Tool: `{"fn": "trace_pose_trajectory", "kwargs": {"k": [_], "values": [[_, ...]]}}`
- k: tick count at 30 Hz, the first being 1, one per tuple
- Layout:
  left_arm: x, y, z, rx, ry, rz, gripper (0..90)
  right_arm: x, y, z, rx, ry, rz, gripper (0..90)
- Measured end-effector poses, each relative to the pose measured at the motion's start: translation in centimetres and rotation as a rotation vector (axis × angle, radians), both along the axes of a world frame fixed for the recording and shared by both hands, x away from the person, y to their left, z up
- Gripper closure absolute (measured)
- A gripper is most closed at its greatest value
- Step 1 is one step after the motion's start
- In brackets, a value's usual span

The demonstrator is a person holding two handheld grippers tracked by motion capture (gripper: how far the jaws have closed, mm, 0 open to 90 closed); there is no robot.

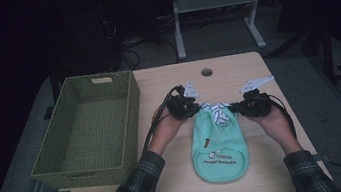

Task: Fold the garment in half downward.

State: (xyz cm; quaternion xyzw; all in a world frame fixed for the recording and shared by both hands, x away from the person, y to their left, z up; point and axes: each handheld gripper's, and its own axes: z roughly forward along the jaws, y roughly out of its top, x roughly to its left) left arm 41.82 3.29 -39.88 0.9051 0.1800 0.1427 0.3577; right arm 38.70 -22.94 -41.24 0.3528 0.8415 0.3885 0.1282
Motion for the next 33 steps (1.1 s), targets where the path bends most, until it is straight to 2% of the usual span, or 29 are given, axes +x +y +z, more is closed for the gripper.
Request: {"fn": "trace_pose_trajectory", "kwargs": {"k": [4,6,8,11,13,16,21,23,24,27,31,33], "values": [[-0.2,0.4,1.1,-0.045,-0.018,0.006,84.9,-0.3,-0.1,1.0,0.022,-0.029,-0.002,85.5],[-0.5,0.6,1.8,-0.066,-0.032,0.007,84.7,-0.6,-0.1,1.8,0.03,-0.059,-0.003,85.5],[-0.8,0.6,2.1,-0.062,-0.052,-0.002,84.7,-1.0,-0.1,2.4,0.043,-0.08,-0.003,85.4],[-1.0,0.6,2.3,-0.059,-0.067,-0.013,84.6,-1.6,0.1,2.5,0.034,-0.099,0.005,85.4],[-0.9,0.6,2.5,-0.069,-0.067,-0.016,84.6,-1.6,0.1,2.4,0.015,-0.102,0.015,85.2],[-0.9,0.6,3.2,-0.083,-0.086,-0.015,84.6,-1.5,0.0,2.8,0.034,-0.109,0.005,85.2],[-1.3,0.6,4.3,-0.106,-0.109,-0.029,84.0,-1.7,-0.2,4.1,0.034,-0.164,0.001,85.0],[-2.1,0.6,3.8,-0.104,-0.117,-0.043,84.0,-2.1,-0.2,3.9,0.035,-0.165,-0.004,85.0],[-2.7,0.6,3.1,-0.097,-0.125,-0.051,84.0,-2.3,-0.2,3.5,0.031,-0.167,-0.004,85.0],[-3.4,0.7,1.2,-0.076,-0.124,-0.068,84.0,-3.1,0.2,1.5,-0.004,-0.16,0.006,84.8],[-3.8,0.9,0.1,-0.074,-0.108,-0.07,84.0,-3.9,0.6,-0.2,-0.022,-0.142,0.009,84.7],[-3.9,0.8,0.1,-0.061,-0.119,-0.078,83.9,-4.3,0.8,-0.5,-0.021,-0.142,0.001,84.7]]}}
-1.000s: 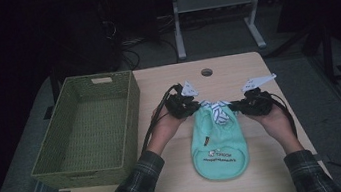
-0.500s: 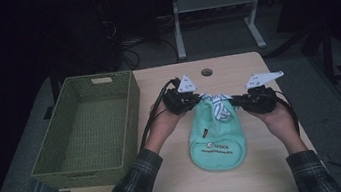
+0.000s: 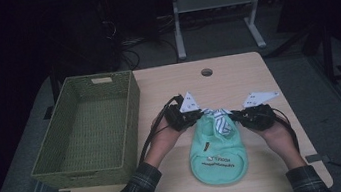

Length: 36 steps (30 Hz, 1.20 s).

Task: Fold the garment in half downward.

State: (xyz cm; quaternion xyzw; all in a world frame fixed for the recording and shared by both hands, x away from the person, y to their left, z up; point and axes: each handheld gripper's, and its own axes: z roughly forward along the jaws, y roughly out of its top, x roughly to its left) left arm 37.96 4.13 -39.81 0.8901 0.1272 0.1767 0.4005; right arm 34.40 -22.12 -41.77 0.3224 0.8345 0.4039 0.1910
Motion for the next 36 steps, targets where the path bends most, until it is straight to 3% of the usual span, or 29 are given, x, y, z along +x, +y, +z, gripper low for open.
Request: {"fn": "trace_pose_trajectory", "kwargs": {"k": [3,7,10,13,16,18,23,28,31,36], "values": [[0.2,0.1,0.8,-0.015,-0.033,0.002,83.9,0.0,0.1,0.2,-0.016,-0.028,-0.001,84.7],[0.2,0.2,2.9,-0.048,-0.088,0.012,83.7,0.8,0.1,2.3,-0.01,-0.076,-0.017,84.1],[-0.5,0.6,3.0,-0.066,-0.082,0.0,82.8,0.4,0.0,3.5,0.022,-0.098,-0.005,83.6],[-1.1,1.1,2.1,-0.095,-0.041,-0.014,81.7,-0.1,0.1,2.5,0.014,-0.091,0.005,83.3],[-1.9,1.5,1.5,-0.106,-0.025,-0.02,81.5,-0.8,0.0,1.8,0.027,-0.084,0.003,83.1],[-2.2,1.6,1.4,-0.087,-0.031,-0.027,81.3,-1.3,0.0,1.4,0.032,-0.086,0.01,82.8],[-2.4,1.8,1.9,-0.086,-0.07,-0.024,81.9,-1.8,0.2,1.5,0.036,-0.101,0.012,82.8],[-2.0,1.9,3.6,-0.119,-0.113,-0.009,82.1,-1.2,0.4,3.1,0.033,-0.146,-0.003,82.5],[-2.6,2.1,3.6,-0.123,-0.098,-0.025,81.7,-1.7,0.4,3.6,0.039,-0.161,0.004,81.2],[-3.7,2.6,2.4,-0.114,-0.064,-0.044,80.9,-2.9,0.5,2.5,0.026,-0.147,0.014,79.8]]}}
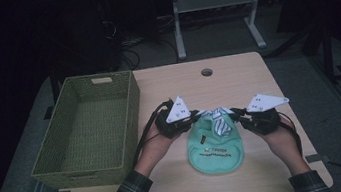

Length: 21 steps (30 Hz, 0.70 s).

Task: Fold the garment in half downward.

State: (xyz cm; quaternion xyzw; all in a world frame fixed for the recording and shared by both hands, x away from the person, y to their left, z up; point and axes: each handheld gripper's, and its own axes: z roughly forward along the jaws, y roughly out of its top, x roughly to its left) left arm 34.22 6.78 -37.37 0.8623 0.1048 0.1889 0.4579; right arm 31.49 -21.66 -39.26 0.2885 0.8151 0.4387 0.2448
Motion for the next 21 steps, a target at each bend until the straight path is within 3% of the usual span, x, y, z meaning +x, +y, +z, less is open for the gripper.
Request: {"fn": "trace_pose_trajectory", "kwargs": {"k": [7,21], "values": [[-1.5,0.7,-0.7,-0.005,0.037,-0.03,79.1,-2.0,0.1,-1.2,0.016,0.014,0.024,78.8],[-3.0,1.0,-2.5,0.021,0.135,-0.074,81.4,-3.1,-0.4,-3.1,0.001,0.066,0.045,79.9]]}}
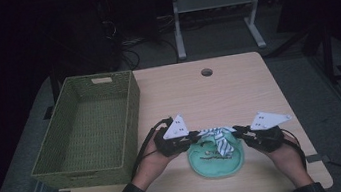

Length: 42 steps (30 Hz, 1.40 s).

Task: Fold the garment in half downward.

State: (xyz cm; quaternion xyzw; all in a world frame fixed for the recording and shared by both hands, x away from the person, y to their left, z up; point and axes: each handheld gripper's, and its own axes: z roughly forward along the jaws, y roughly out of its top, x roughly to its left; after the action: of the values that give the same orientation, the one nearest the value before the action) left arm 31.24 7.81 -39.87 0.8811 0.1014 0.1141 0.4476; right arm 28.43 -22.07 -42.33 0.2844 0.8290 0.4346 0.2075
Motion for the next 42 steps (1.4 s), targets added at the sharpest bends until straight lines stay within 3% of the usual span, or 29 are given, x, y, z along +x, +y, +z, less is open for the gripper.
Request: {"fn": "trace_pose_trajectory", "kwargs": {"k": [10,17,22,31,35,38,42], "values": [[-1.0,0.5,-1.4,0.043,0.065,-0.017,81.4,-0.9,0.1,-1.1,-0.015,0.049,0.031,83.3],[-1.1,0.4,-1.5,0.03,0.088,-0.013,81.5,-1.6,-0.3,-0.9,0.033,0.093,0.029,79.7],[-1.2,0.2,-1.7,0.041,0.095,-0.022,81.6,-2.3,-0.6,-0.4,0.059,0.106,0.038,79.7],[-1.6,0.2,-2.0,0.046,0.108,-0.036,81.4,-3.4,-1.1,0.5,0.114,0.107,0.055,71.4],[-1.8,0.2,-1.9,0.034,0.12,-0.047,78.8,-3.3,-1.0,1.2,0.136,0.103,0.072,76.3],[-2.0,0.3,-1.9,0.037,0.119,-0.048,79.5,-3.5,-0.5,1.4,0.132,0.123,0.117,83.5],[-1.9,0.3,-1.8,0.019,0.124,-0.045,78.3,-4.0,0.5,1.2,0.103,0.124,0.156,85.6]]}}
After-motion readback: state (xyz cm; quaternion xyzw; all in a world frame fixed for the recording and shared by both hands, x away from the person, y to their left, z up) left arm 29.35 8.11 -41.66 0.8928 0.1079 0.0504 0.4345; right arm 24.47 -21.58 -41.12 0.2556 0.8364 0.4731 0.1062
